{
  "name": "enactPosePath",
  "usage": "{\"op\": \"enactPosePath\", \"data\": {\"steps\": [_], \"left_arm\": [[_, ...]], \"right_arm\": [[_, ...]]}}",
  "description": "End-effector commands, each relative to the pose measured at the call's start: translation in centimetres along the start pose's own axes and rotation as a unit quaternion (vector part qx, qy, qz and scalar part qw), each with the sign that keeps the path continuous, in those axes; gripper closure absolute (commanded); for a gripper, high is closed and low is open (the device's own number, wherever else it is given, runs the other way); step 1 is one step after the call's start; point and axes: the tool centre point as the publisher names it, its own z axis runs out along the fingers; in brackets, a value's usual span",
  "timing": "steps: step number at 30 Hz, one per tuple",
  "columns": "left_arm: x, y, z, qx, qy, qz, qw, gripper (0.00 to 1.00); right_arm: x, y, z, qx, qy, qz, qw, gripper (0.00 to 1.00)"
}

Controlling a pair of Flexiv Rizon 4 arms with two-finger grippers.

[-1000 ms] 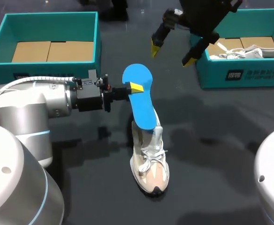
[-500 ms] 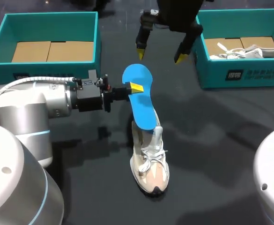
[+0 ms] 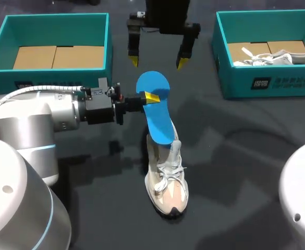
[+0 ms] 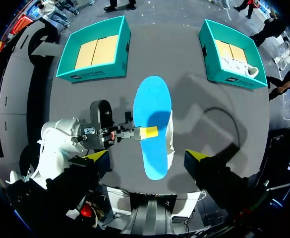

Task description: Take the shoe out of the shoebox, open the shoe tongue, remove and reinsert the insole, then place the shoe into the shoebox

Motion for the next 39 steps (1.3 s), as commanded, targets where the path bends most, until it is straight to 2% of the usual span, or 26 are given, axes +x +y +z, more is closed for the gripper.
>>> {"op": "enactPosePath", "data": {"steps": [1,7,13,17,28,39], "left_arm": [[0.0,0.0,0.0,-0.001,-0.001,0.000,1.000,1.00],[0.0,0.0,0.0,-0.001,-0.001,0.000,1.000,1.00],[0.0,0.0,0.0,-0.001,-0.001,0.000,1.000,1.00],[0.0,0.0,0.0,-0.001,-0.001,0.000,1.000,1.00],[0.0,0.0,0.0,-0.001,-0.001,0.000,1.000,1.00],[0.0,0.0,0.0,-0.001,-0.001,0.000,1.000,1.00]], "right_arm": [[1.3,0.4,0.2,-0.001,-0.119,0.008,0.993,0.00],[2.0,0.3,0.0,-0.017,-0.139,0.011,0.990,0.00],[1.9,0.2,-0.4,-0.029,-0.132,0.015,0.991,0.00],[1.8,0.2,-0.8,-0.034,-0.107,0.017,0.994,0.00],[0.1,0.5,-1.4,-0.034,0.020,0.017,0.999,0.00],[-2.6,0.6,-2.0,-0.016,0.151,0.037,0.988,0.00]]}}
